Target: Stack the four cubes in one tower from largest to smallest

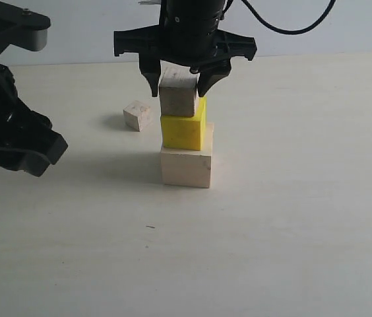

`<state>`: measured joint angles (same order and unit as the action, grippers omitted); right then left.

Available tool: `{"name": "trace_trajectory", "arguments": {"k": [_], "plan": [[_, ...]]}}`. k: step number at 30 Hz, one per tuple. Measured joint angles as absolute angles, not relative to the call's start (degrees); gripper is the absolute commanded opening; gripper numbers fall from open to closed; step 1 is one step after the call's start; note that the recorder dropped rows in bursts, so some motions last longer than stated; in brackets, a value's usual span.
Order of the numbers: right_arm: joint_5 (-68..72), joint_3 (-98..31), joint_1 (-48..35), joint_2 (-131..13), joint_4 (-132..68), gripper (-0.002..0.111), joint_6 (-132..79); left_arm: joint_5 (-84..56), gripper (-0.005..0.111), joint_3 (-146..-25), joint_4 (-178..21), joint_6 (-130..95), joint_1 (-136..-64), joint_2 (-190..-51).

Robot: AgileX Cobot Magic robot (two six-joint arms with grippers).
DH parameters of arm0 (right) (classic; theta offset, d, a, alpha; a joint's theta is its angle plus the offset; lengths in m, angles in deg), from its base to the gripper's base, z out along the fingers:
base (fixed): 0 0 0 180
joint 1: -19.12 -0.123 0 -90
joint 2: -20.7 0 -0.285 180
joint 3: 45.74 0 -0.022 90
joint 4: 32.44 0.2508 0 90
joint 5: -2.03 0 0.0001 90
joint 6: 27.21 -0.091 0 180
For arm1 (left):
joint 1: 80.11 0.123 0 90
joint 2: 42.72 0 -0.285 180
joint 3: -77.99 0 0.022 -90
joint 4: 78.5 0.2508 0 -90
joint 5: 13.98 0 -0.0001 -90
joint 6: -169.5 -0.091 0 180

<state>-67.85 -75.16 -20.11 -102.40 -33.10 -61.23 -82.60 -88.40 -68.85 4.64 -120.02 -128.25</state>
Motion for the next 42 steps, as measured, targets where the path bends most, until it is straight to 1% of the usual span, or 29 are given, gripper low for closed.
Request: {"name": "trace_trajectory", "arguments": {"k": [14,17,22,23,24,29,34,40,42], "plan": [[-68.1,-75.2,-20.1,-96.8,-32.4,0.063,-60.7,-82.4,0.059,-88.4,-69.0,4.6,-120.0,-128.2],[-68.1,-75.2,-20.1,-95.6,-32.4,0.059,-60.6,-81.3,0.059,-88.4,-69.0,4.6,-120.0,-128.2],[-68.1,-75.2,-20.1,-94.1,-33.6,0.017,-59.7,-78.3,0.059,-88.4,-69.0,4.6,-120.0,-128.2],[-68.1,-75.2,-20.1,-94.1,-34.3,0.003,-59.1,-78.2,0.059,-88.4,-69.0,4.6,-120.0,-128.2],[-68.1,-75.2,-20.1,-94.1,-36.2,0.000,-58.1,-77.8,0.059,-88.4,-69.0,4.3,-120.0,-128.2],[-68.1,-75.2,-19.0,-93.6,-40.4,0.000,-57.4,-76.7,0.059,-88.4,-68.9,3.5,-120.0,-128.2],[-68.1,-74.7,-12.3,-92.2,-41.4,0.000,-56.1,-73.7,0.059,-88.4,-68.9,3.5,-120.0,-128.2],[-68.0,-64.9,-7.5,-91.7,-41.6,0.000,-54.8,-62.0,0.059,-88.4,-68.6,3.4,-120.0,-129.4],[-68.1,-62.4,-7.1,-91.7,-41.8,0.000,-54.6,-60.6,0.054,-88.4,-68.5,3.4,-119.6,-130.8]]}}
